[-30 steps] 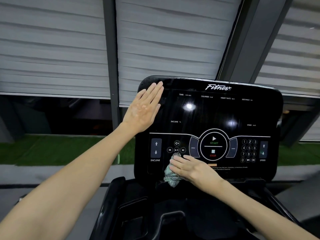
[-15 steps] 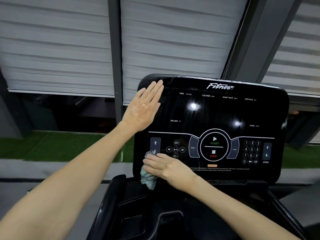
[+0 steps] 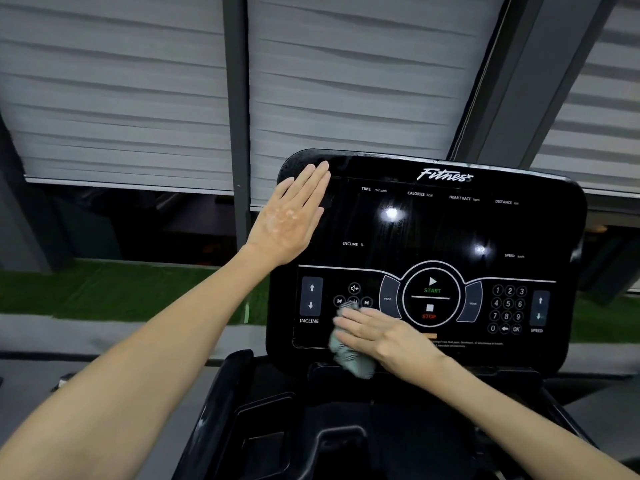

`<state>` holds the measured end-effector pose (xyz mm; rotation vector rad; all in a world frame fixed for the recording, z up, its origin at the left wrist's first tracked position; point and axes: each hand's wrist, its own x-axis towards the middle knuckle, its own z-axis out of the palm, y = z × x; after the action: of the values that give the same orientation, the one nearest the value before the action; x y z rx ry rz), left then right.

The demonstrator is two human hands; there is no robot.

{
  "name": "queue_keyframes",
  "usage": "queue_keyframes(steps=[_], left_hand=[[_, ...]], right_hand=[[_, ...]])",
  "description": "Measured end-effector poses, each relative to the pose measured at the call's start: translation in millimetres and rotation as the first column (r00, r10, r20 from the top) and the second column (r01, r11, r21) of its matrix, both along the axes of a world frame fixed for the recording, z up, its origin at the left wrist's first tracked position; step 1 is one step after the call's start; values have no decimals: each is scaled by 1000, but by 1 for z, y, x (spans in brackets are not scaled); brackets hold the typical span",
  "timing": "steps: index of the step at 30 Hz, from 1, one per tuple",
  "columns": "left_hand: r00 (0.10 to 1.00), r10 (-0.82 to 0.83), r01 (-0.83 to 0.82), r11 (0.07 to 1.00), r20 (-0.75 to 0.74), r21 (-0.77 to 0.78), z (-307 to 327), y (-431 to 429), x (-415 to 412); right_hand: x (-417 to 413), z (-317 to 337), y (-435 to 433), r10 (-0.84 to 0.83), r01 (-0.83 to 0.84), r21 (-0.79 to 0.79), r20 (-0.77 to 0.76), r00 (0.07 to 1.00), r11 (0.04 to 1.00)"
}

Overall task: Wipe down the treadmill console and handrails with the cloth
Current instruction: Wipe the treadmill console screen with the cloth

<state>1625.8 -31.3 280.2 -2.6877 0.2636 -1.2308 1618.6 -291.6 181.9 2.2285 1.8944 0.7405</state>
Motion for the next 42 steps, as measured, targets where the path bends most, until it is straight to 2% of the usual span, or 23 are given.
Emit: queue_keyframes(steps=[3,6,9,11,13,15,18,23,26,27,29,30,32,34,35,37,39,42], left_hand=[[1000,7,-7,1000,-7,0,0,-1,-1],[999,11,-12,1000,-36,-7,4,-4,-4],[997,-79,79,996,-12,-50,9,-10,-13],[969,-239,245,952,58,-182,8,-16,-24],[917,-396,379,833,45,-403,5,-24,-37],[856,-514,394,707,-45,-587,4,-31,-45],[788,-606,355,596,-113,-720,6,-34,-48],[759,-630,277,540,-164,-795,11,-33,-54],[794,-572,225,594,-208,-772,18,-30,-58],[816,-527,197,639,-237,-744,22,-28,-59],[881,-398,122,712,-256,-691,34,-20,-58],[913,-339,99,723,-227,-683,42,-16,-54],[965,-239,113,753,-110,-648,59,-5,-41],[983,-184,145,814,-12,-562,77,5,-19],[985,-171,154,838,15,-523,85,10,-9],[983,-173,180,863,59,-473,92,14,9],[965,-242,263,862,104,-434,90,10,18],[931,-329,365,813,159,-454,81,5,20]], right_hand=[[-10,4,50,56,-54,66,-31,998,996],[-17,6,63,57,-52,106,-45,997,993],[-20,17,53,133,-76,267,-202,970,961],[-18,32,48,145,11,497,-274,951,868],[-16,56,47,137,254,668,-474,870,699],[-11,81,47,173,480,666,-669,723,571],[-5,101,45,282,562,657,-739,612,501],[-9,113,49,430,621,658,-751,500,426],[-7,115,54,400,607,616,-787,469,502],[-4,117,53,386,601,610,-792,473,517],[5,125,46,369,611,633,-774,515,476],[12,131,41,327,611,653,-755,568,447],[27,143,33,121,559,701,-664,738,442],[47,152,29,-127,454,696,-468,874,556],[58,156,30,-220,427,646,-378,899,633],[76,162,34,-360,443,532,-259,896,721],[85,162,39,-445,503,465,-237,864,729],[89,155,41,-480,530,447,-230,846,721]])
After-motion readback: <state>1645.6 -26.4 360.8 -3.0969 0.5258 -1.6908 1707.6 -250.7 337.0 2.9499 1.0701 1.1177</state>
